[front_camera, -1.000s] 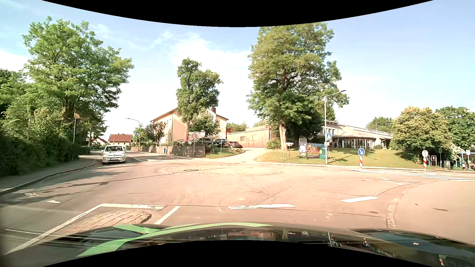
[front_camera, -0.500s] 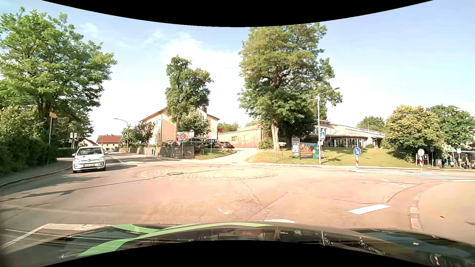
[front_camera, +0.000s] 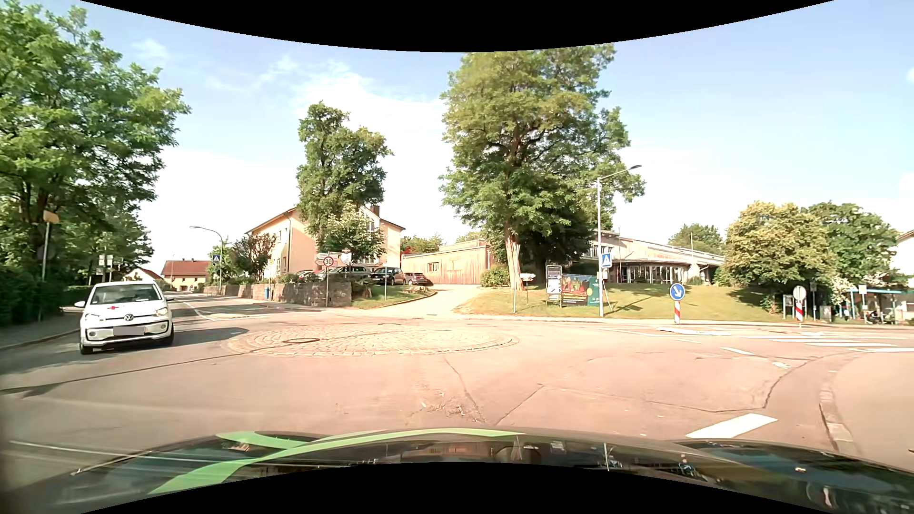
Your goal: Follow the waypoints while adhering to traffic rules and regulations
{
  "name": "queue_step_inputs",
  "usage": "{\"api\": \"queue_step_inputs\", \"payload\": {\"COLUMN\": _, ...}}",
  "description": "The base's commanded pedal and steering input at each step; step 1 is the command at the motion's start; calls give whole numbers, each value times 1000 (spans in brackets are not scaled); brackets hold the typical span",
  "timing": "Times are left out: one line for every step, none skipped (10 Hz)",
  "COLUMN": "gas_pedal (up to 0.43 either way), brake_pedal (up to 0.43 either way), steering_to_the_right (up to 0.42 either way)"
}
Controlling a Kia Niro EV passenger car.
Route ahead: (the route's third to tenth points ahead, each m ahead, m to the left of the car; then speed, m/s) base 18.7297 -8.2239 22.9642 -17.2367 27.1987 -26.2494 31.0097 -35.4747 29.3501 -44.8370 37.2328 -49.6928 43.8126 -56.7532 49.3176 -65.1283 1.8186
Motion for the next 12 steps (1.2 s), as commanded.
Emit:
{"api": "queue_step_inputs", "payload": {"gas_pedal": 0, "brake_pedal": 207, "steering_to_the_right": 180}}
{"api": "queue_step_inputs", "payload": {"gas_pedal": 0, "brake_pedal": 232, "steering_to_the_right": 188}}
{"api": "queue_step_inputs", "payload": {"gas_pedal": 0, "brake_pedal": 274, "steering_to_the_right": 200}}
{"api": "queue_step_inputs", "payload": {"gas_pedal": 0, "brake_pedal": 299, "steering_to_the_right": 209}}
{"api": "queue_step_inputs", "payload": {"gas_pedal": 0, "brake_pedal": 293, "steering_to_the_right": 213}}
{"api": "queue_step_inputs", "payload": {"gas_pedal": 0, "brake_pedal": 287, "steering_to_the_right": 217}}
{"api": "queue_step_inputs", "payload": {"gas_pedal": 0, "brake_pedal": 280, "steering_to_the_right": 223}}
{"api": "queue_step_inputs", "payload": {"gas_pedal": 0, "brake_pedal": 287, "steering_to_the_right": 227}}
{"api": "queue_step_inputs", "payload": {"gas_pedal": 0, "brake_pedal": 305, "steering_to_the_right": 231}}
{"api": "queue_step_inputs", "payload": {"gas_pedal": 0, "brake_pedal": 299, "steering_to_the_right": 238}}
{"api": "queue_step_inputs", "payload": {"gas_pedal": 0, "brake_pedal": 305, "steering_to_the_right": 248}}
{"api": "queue_step_inputs", "payload": {"gas_pedal": 0, "brake_pedal": 299, "steering_to_the_right": 253}}
